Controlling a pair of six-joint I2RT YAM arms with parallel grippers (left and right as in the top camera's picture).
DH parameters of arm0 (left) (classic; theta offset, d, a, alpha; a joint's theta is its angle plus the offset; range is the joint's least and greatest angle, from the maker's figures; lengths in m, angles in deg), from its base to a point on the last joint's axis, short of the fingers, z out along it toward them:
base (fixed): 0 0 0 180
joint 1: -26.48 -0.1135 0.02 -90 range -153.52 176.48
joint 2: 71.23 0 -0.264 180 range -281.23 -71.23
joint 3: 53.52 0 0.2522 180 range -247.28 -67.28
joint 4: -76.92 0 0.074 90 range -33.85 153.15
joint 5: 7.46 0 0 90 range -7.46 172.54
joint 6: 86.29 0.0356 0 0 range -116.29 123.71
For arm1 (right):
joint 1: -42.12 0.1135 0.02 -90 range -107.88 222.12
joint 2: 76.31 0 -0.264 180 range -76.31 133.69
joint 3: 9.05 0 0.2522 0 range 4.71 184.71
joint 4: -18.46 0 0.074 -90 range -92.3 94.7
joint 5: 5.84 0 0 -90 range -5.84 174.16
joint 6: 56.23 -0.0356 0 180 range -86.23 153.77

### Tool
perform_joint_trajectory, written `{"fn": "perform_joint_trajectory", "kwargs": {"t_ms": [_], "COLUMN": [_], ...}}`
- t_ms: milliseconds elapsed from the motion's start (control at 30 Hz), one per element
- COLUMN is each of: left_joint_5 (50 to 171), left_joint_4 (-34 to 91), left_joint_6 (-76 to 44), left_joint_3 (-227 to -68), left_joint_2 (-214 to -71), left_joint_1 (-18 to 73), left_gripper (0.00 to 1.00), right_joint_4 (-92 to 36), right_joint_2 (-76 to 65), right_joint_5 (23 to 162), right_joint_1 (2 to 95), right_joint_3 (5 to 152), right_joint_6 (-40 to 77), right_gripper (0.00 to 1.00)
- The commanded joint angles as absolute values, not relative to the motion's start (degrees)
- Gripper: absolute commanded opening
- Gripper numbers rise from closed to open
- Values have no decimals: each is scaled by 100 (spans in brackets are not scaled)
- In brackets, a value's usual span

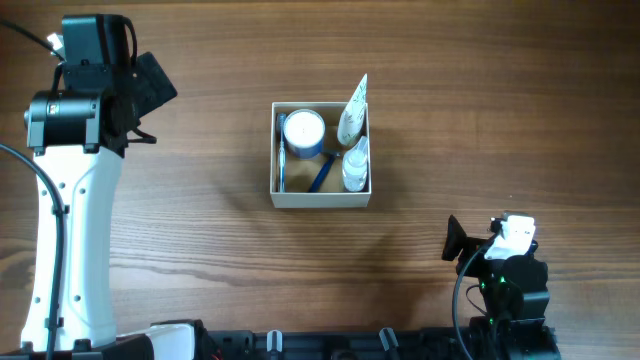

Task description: Pack container

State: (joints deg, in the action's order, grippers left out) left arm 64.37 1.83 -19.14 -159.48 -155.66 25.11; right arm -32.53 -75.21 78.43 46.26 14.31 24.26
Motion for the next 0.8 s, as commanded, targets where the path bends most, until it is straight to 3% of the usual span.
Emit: {"fn": "perform_joint_trajectory", "kwargs": {"t_ms": [0, 533, 767], "left_joint_5": [6384, 6380, 6150], "left_joint_4": [199, 201, 118], "left_joint_6": [-1909, -1907, -1903], "left_joint_3": [-15997, -15986, -15594], "left_joint_2": [-15577, -15572, -14757], "left_joint_1": [2485, 2465, 2756], "left_gripper": [100, 100, 100], "right_joint_4": [-3223, -3223, -3223], "right_joint_2": [-7588, -7588, -7588], "right_joint_5": [7976, 7976, 7976], "right_joint_1": [4642, 4642, 4642], "right_joint_3": [1427, 1427, 1427], "right_joint_6": [2467, 2463, 2467], "right_gripper": [100, 100, 100]}}
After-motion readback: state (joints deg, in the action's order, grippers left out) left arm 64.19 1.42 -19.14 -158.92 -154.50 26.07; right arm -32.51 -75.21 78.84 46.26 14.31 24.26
